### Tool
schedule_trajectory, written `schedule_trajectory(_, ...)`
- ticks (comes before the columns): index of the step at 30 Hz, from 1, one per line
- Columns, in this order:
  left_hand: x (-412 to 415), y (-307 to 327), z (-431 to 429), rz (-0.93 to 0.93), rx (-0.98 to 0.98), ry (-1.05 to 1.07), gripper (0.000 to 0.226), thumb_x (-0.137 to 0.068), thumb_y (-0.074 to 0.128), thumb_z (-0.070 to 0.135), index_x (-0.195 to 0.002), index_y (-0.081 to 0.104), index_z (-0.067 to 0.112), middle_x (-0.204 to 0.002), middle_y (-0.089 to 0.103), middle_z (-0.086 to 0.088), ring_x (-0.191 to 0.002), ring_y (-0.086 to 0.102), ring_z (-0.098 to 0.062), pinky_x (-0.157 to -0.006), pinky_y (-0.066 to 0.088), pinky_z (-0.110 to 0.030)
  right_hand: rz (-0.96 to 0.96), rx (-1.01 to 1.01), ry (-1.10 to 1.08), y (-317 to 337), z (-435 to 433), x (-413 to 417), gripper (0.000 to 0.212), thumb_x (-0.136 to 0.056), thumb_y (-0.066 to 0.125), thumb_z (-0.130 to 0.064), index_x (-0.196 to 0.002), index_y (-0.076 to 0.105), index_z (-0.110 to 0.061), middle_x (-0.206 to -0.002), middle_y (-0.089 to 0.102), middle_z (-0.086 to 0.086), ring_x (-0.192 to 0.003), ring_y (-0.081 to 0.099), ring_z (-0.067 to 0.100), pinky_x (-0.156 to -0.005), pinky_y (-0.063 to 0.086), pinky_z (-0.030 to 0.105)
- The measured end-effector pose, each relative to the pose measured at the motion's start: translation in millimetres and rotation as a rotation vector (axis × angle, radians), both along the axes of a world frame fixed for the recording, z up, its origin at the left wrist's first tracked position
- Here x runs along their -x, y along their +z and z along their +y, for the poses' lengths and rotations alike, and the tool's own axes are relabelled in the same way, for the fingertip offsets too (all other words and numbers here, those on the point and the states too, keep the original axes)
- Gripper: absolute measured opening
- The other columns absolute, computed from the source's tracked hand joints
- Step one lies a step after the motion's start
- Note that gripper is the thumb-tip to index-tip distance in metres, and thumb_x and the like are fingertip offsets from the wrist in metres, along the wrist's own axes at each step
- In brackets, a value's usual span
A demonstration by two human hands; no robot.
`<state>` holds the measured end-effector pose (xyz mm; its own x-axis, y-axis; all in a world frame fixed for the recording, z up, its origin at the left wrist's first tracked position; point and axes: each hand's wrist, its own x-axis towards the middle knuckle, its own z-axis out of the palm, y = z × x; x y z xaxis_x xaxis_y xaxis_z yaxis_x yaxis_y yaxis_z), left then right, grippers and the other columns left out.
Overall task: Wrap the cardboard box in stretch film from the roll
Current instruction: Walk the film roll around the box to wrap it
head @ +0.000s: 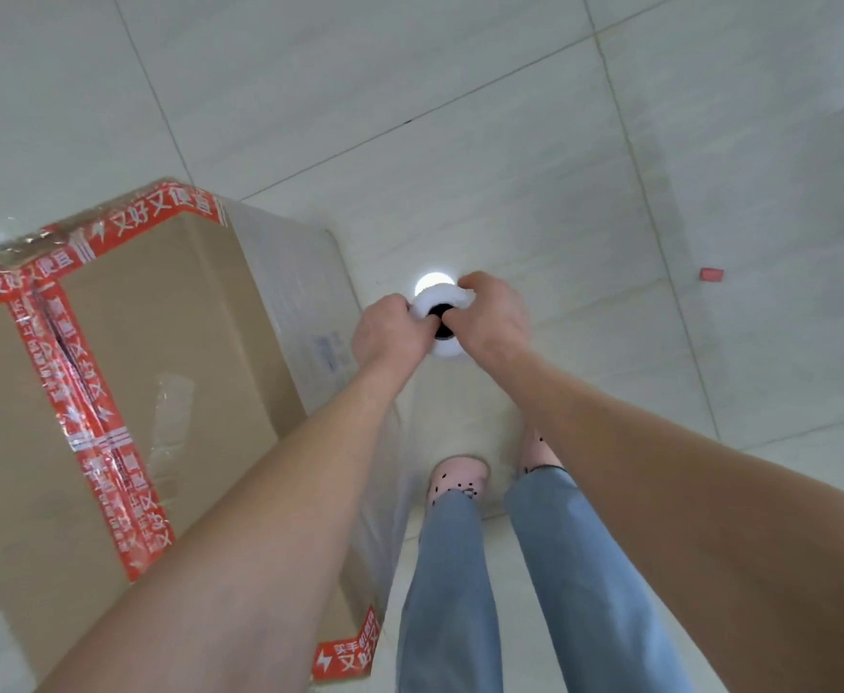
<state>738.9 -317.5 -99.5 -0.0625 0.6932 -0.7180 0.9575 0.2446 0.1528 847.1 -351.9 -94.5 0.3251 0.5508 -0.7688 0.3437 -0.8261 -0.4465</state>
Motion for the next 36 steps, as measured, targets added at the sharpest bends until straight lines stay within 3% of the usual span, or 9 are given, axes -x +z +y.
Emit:
schedule_trajectory(4,13.0,-0.5,10.5,-0.022,0.029,0.105,0.034,-0.078,0.053,0.043,-0.078,0.063,0.010,-0.081,0.070,-0.008,-0.080,0.066,-0.027,-0.068,0.054,-0.033,0.126,0.100,-0.131,-6.7,9.6,14.0,0.051,-0.081,0.058,-0.029,-0.128,0.044,-0.018,-0.103,0.057,0.005,-0.078,0.056,0.022,-0.058,0.038,0.026)
schedule_trajectory(7,10.9,-2.4,18.4,-0.031,0.010,0.016,0.023,-0.079,0.056,0.033,-0.073,0.052,0.011,-0.080,0.062,-0.004,-0.082,0.061,-0.028,-0.058,0.040,-0.028,0.144,0.113,-0.160,-10.5,15.4,14.6,0.040,-0.080,0.055,-0.026,-0.118,0.049,-0.017,-0.088,0.059,0.004,-0.064,0.057,0.022,-0.046,0.036,0.024)
schedule_trajectory(9,4.2,-2.8,25.1,-0.069,-0.033,-0.086,0.010,-0.080,0.057,0.022,-0.085,0.057,0.014,-0.086,0.062,-0.005,-0.088,0.060,-0.029,-0.063,0.041,-0.030,0.144,0.109,-0.114,-12.1,17.3,12.9,0.034,-0.078,0.054,-0.024,-0.111,0.053,-0.017,-0.088,0.062,0.004,-0.065,0.059,0.023,-0.047,0.037,0.023)
schedule_trajectory(11,-3.5,-4.1,32.5,-0.094,-0.048,-0.169,0.023,-0.079,0.054,0.015,-0.099,0.065,0.019,-0.096,0.067,-0.003,-0.091,0.061,-0.027,-0.067,0.044,-0.029,0.158,0.108,-0.075,-13.5,17.6,11.1,0.032,-0.077,0.054,-0.023,-0.107,0.055,-0.016,-0.091,0.065,0.005,-0.068,0.061,0.024,-0.051,0.041,0.025)
schedule_trajectory(15,-10.3,-7.2,41.8,-0.042,-0.079,-0.241,0.021,-0.079,0.050,0.014,-0.093,0.065,0.016,-0.095,0.066,-0.005,-0.086,0.060,-0.027,-0.062,0.040,-0.028,0.128,0.087,-0.010,-11.8,26.8,2.7,0.028,-0.075,0.053,-0.018,-0.103,0.059,-0.015,-0.088,0.067,0.005,-0.071,0.062,0.025,-0.061,0.049,0.029)
schedule_trajectory(19,-5.5,-8.1,45.1,-0.046,-0.102,-0.097,0.010,-0.079,0.052,0.016,-0.085,0.059,0.012,-0.088,0.063,-0.004,-0.080,0.057,-0.026,-0.060,0.038,-0.027,0.088,0.036,0.047,-6.1,37.2,0.5,0.025,-0.075,0.055,-0.018,-0.099,0.061,-0.020,-0.089,0.065,0.001,-0.076,0.060,0.022,-0.068,0.049,0.030)
schedule_trajectory(24,5.0,-4.9,52.4,-0.025,-0.100,0.226,0.018,-0.080,0.055,0.029,-0.083,0.055,0.011,-0.085,0.062,-0.004,-0.077,0.058,-0.026,-0.060,0.043,-0.030,0.061,-0.114,0.005,-3.5,54.1,7.4,0.051,-0.081,0.059,-0.021,-0.130,0.049,-0.021,-0.120,0.059,0.001,-0.104,0.058,0.021,-0.077,0.046,0.029)
schedule_trajectory(29,12.2,-0.1,63.1,-0.097,0.019,0.466,0.045,-0.078,0.059,0.049,-0.098,0.065,0.009,-0.092,0.071,-0.009,-0.083,0.070,-0.028,-0.079,0.058,-0.040,0.130,-0.015,0.033,-6.0,72.1,19.5,0.039,-0.089,0.048,-0.021,-0.128,0.045,-0.020,-0.105,0.055,0.003,-0.078,0.054,0.024,-0.054,0.039,0.027)
schedule_trajectory(36,3.2,13.3,69.7,0.036,-0.046,0.017,0.030,-0.085,0.056,0.029,-0.109,0.055,0.010,-0.108,0.064,-0.010,-0.100,0.060,-0.030,-0.068,0.041,-0.030,0.119,0.015,0.058,-4.1,76.3,13.4,0.010,-0.088,0.050,-0.015,-0.098,0.049,-0.011,-0.098,0.057,0.007,-0.083,0.057,0.029,-0.073,0.054,0.041)
